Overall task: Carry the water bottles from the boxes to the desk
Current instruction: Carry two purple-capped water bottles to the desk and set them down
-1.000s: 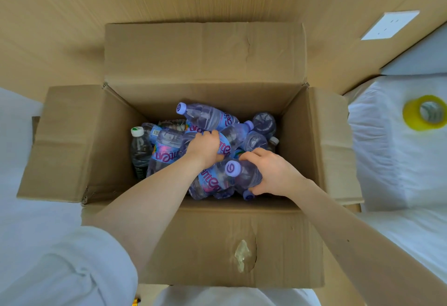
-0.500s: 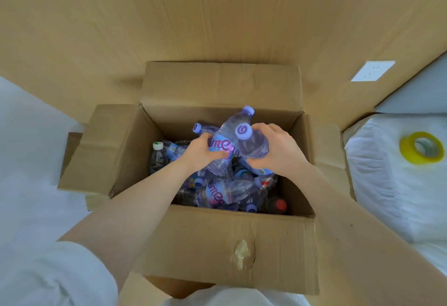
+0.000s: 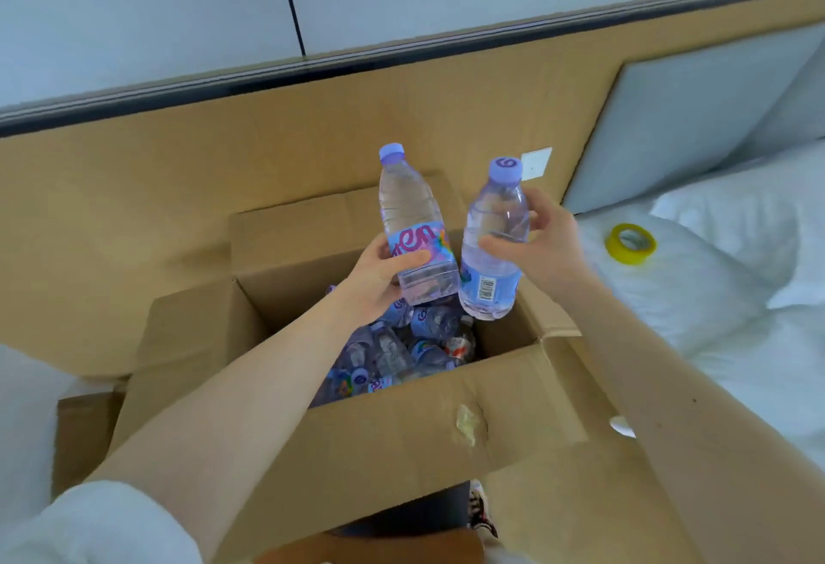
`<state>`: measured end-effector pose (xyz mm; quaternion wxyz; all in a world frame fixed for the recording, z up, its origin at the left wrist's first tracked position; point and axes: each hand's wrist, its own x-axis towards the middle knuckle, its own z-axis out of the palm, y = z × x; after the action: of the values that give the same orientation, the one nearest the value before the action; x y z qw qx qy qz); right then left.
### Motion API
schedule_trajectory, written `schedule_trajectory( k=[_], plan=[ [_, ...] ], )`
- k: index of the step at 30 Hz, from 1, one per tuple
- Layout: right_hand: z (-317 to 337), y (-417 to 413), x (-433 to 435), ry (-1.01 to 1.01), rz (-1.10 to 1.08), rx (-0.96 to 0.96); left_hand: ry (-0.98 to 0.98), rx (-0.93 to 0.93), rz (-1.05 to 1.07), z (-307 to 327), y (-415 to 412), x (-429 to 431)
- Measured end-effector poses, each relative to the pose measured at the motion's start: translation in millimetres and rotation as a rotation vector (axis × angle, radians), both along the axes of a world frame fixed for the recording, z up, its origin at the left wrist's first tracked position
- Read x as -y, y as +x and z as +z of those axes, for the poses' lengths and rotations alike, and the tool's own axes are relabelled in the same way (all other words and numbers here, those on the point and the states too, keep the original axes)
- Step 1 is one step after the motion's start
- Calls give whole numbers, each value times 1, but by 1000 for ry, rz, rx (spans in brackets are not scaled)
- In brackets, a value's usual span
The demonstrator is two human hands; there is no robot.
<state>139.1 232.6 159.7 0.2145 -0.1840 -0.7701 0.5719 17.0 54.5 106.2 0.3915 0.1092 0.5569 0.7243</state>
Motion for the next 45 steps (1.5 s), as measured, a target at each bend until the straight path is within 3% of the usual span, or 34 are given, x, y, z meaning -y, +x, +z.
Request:
schedule_trajectory(
  k=[7,16,23,37,45],
  plan=[
    [31,104,21,-263,-263,-224,85,-141,-311,30,59,-11],
    [56,246,25,-520,-603,-446,24,5,-596,56,168,-68],
    [52,378,37,-733,-702,-628,-25,33,-839,67,295,-111],
    [10,724,157,-810,-1245,-779,-197,13,-1428,29,657,-99],
    [14,859,246,-570,-1377,-858,-217,-22,-1701,21,817,-56]
  ],
)
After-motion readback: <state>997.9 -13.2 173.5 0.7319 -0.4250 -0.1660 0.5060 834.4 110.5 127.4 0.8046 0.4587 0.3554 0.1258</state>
